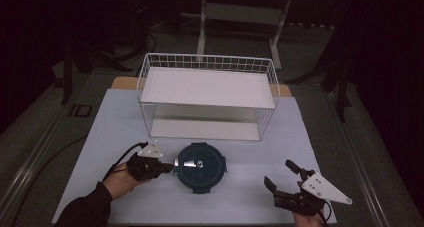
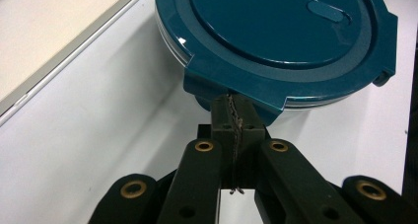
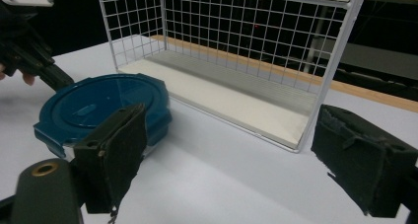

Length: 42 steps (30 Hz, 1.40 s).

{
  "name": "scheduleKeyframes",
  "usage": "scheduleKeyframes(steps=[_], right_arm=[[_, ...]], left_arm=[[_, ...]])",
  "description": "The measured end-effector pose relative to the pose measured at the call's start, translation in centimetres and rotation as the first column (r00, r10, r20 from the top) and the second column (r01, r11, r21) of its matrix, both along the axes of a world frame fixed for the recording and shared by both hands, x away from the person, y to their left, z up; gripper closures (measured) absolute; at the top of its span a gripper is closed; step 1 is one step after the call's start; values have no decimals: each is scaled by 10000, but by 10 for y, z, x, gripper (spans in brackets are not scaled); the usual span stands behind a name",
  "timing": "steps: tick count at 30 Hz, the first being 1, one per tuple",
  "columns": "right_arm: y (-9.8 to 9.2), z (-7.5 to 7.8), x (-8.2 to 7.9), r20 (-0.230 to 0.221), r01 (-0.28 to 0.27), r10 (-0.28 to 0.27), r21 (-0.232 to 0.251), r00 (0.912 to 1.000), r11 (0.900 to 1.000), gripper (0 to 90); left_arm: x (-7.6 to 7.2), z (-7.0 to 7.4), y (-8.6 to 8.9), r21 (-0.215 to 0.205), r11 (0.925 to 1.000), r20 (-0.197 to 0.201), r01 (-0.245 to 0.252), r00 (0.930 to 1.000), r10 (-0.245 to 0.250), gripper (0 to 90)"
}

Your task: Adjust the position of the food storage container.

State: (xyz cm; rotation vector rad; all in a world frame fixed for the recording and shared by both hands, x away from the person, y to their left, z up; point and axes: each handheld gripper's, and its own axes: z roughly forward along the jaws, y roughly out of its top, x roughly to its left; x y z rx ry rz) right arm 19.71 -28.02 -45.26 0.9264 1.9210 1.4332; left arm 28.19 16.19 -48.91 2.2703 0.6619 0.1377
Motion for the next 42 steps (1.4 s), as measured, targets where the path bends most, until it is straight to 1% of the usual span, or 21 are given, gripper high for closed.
scheduleKeyframes(steps=[2,4,6,8,9,12,16,18,19,22,27,31,37,40,41,42], right_arm=[[0,0,0,15,-4,4,-12,10000,10000,133],[0,0,0,6,-16,16,-7,10000,10000,133],[0,0,0,-12,-22,22,8,10000,10000,133],[0,0,0,1,-44,44,-7,10000,10000,133],[1,0,-1,10,-54,54,-8,10000,10000,133],[1,0,0,5,-61,61,-1,10000,10000,133],[2,0,0,-20,-71,71,-14,10000,10000,133],[2,0,0,-17,-85,85,-25,10000,10000,133],[2,0,0,-27,-94,94,-19,10000,10000,133],[2,0,-1,-39,-117,117,-10,9999,9999,133],[2,0,-1,-43,-108,108,17,9999,9999,133],[3,-1,0,-53,-124,124,3,9999,9999,133],[4,-1,-1,-49,-110,110,-67,9999,9999,133],[4,0,-1,-36,-103,103,-89,9999,9999,133],[4,0,-1,-25,-89,89,-99,10000,9999,133],[3,0,-1,-15,-92,92,-100,10000,9999,133]], left_arm=[[1,0,-1,-11,10000,13,5,10000,-5,898],[4,-1,-6,-92,10000,46,12,10000,-12,898],[6,-2,-9,-138,9998,45,144,9999,-143,898],[6,-2,-10,-157,9997,26,160,9999,-159,898],[8,-2,-14,-150,9997,62,214,9998,-213,898],[10,-2,-20,-246,9991,-36,338,9994,-339,898],[10,-2,-31,-220,9984,31,528,9986,-527,898],[10,-2,-32,-230,9981,26,570,9984,-570,898],[11,-2,-37,-209,9977,57,646,9979,-645,898],[13,-1,-42,-127,9977,112,661,9978,-660,898],[16,-1,-51,-140,9974,97,701,9975,-700,898],[17,-3,-53,-268,9971,114,711,9974,-708,898],[18,-3,-54,-228,9974,186,686,9975,-681,898],[17,-2,-53,-283,9970,171,722,9973,-718,896],[16,2,-50,-455,9974,219,561,9982,-551,887],[17,4,-47,-625,9968,165,500,9987,-491,854]])
